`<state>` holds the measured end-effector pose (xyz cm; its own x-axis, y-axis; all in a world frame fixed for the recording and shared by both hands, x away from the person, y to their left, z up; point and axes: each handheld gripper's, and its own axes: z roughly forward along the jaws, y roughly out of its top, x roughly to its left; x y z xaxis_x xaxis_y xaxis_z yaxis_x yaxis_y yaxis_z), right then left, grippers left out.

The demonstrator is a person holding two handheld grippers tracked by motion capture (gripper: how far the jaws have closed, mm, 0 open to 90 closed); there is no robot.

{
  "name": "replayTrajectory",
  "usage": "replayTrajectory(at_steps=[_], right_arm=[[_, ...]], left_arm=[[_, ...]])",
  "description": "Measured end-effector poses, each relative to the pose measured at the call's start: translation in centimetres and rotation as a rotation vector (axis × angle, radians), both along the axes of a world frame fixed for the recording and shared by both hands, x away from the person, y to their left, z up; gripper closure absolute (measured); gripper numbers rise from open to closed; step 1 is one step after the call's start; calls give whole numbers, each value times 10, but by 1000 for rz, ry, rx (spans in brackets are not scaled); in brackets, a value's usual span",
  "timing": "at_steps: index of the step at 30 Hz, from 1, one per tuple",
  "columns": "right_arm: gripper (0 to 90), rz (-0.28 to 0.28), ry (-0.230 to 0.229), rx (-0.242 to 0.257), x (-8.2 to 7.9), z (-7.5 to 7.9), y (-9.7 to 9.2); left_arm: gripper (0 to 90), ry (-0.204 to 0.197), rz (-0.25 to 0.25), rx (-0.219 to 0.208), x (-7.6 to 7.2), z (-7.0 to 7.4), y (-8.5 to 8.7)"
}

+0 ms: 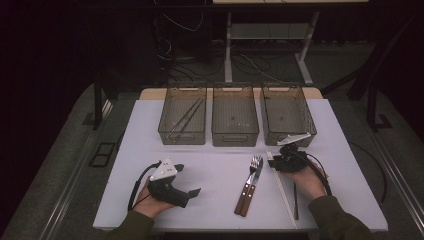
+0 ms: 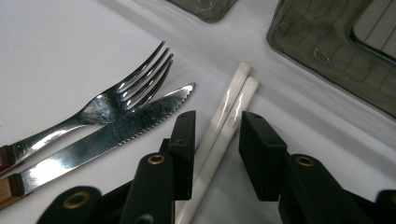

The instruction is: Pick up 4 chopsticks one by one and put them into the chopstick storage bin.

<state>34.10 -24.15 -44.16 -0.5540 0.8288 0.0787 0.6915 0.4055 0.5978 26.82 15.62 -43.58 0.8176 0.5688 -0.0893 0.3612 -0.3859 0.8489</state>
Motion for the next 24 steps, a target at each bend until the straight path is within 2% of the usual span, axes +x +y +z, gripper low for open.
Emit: replayTrajectory(at_steps=[13,24], right_arm=[[698,27,-26,-45,-2,0,5],[711,53,-36,-52,-2,0,6]], left_arm=[[0,1,-1,-2,0,0,-1],[0,1,-4,-1,0,0,0]])
